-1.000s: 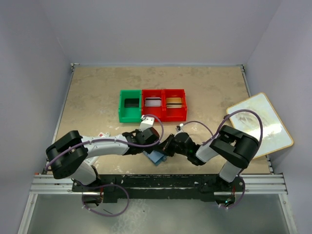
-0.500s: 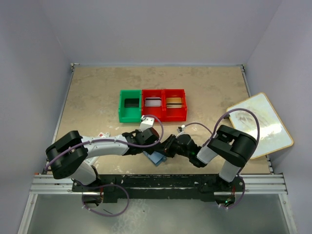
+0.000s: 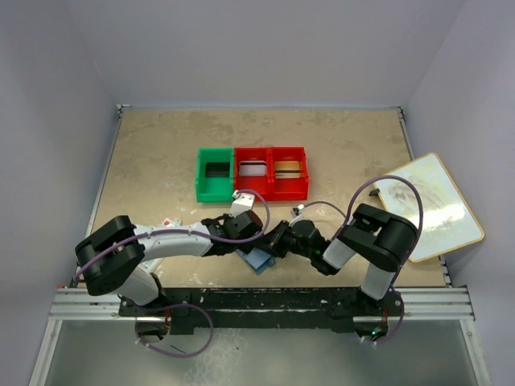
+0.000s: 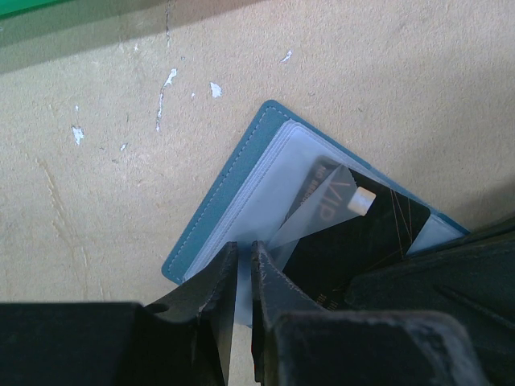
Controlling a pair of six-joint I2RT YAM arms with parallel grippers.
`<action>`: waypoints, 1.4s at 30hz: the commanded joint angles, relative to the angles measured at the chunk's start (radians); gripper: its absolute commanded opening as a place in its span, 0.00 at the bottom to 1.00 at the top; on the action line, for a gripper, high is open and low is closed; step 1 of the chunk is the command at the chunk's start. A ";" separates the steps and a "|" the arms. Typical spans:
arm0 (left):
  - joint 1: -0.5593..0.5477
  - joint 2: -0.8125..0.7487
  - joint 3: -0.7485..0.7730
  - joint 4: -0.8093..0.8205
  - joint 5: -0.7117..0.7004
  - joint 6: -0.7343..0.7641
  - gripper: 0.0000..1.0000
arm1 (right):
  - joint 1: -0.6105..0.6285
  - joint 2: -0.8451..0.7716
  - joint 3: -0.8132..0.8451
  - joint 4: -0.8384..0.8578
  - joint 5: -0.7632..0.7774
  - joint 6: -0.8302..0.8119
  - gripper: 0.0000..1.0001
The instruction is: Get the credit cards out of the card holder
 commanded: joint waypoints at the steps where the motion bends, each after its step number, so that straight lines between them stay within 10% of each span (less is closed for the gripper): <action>1: -0.002 -0.018 -0.016 -0.035 0.021 -0.004 0.09 | -0.010 0.010 0.037 0.064 -0.037 0.023 0.14; 42: -0.003 -0.018 -0.027 -0.026 0.016 -0.011 0.09 | -0.010 0.048 0.111 0.099 -0.168 -0.078 0.27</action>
